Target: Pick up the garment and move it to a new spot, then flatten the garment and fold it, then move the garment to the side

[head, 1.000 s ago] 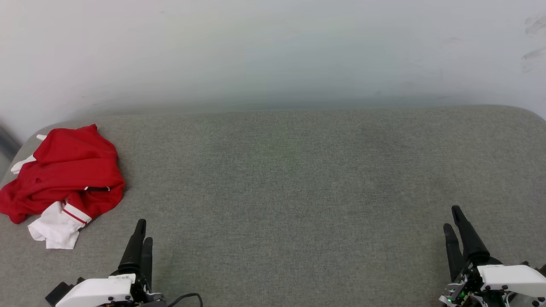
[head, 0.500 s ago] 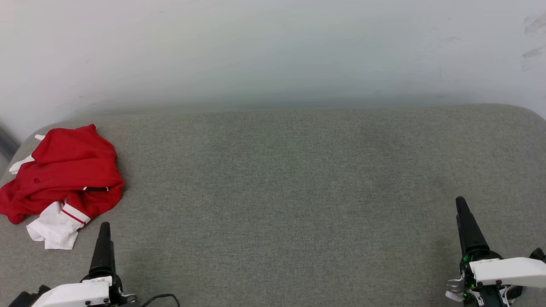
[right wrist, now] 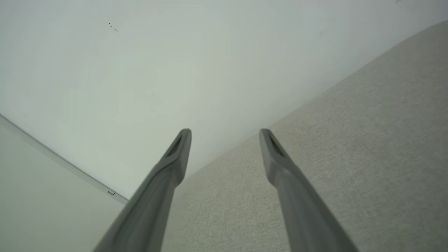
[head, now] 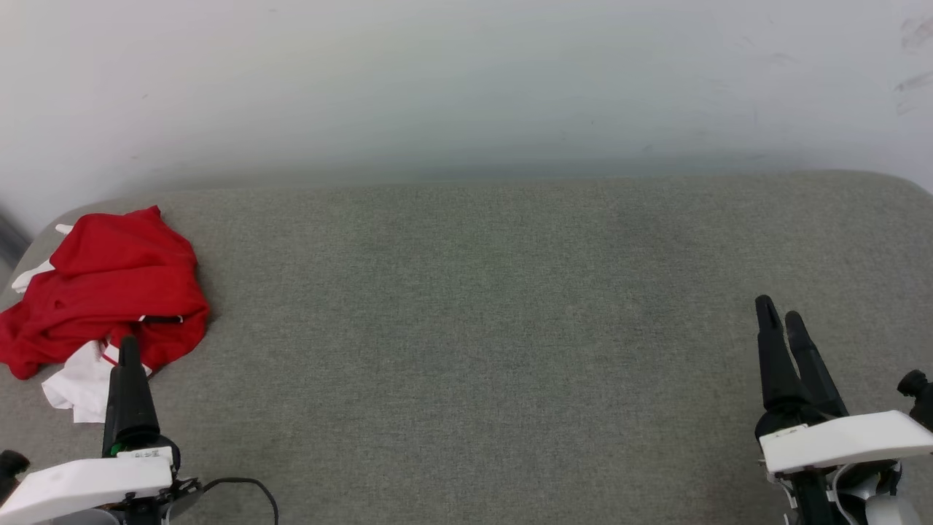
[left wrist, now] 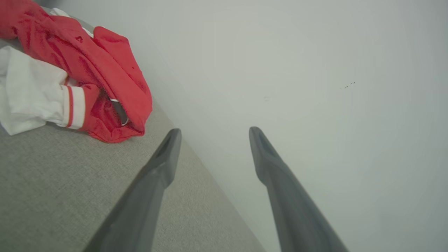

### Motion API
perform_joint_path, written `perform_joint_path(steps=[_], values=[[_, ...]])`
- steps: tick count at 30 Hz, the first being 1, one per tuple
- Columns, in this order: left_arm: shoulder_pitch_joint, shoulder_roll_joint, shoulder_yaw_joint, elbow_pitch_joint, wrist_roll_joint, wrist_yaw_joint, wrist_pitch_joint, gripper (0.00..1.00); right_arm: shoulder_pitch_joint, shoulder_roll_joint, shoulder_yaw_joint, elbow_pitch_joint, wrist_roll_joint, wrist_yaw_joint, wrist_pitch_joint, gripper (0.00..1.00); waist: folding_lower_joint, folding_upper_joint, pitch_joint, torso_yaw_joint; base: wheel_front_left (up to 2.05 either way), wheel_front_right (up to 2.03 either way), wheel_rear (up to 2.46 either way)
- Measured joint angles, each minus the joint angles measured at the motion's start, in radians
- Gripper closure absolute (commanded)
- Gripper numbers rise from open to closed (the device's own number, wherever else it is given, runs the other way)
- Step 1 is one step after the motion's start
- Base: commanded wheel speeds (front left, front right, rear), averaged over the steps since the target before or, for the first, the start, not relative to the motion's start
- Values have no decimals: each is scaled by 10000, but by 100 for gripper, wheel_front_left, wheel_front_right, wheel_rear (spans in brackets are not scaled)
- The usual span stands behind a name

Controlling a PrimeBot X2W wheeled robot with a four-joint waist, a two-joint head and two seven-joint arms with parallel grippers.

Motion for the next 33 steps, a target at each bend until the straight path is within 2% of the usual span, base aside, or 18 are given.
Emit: perform_joint_path(steps=[4, 15, 22, 33], values=[[41, 4, -445, -614, 986, 121, -109, 0, -14, 0, 263, -303, -1239, 0, -121, 0, 0, 0, 44, 1, 0, 0, 0], [463, 6, -1979, -1586, 3653, 512, -441, 0, 9, 0, 412, -690, -3450, 0, -464, 0, 0, 0, 135, -14, 0, 0, 0], [623, 13, -2529, -1664, 5043, 525, -631, 0, 110, 0, 291, -477, -4437, 0, -658, 0, 0, 0, 147, -46, 0, 0, 0], [649, 128, -3269, -1992, 7033, 988, -917, 0, 174, 0, 378, -629, -5745, 2, -938, 0, 0, 0, 222, -94, 0, 0, 0]])
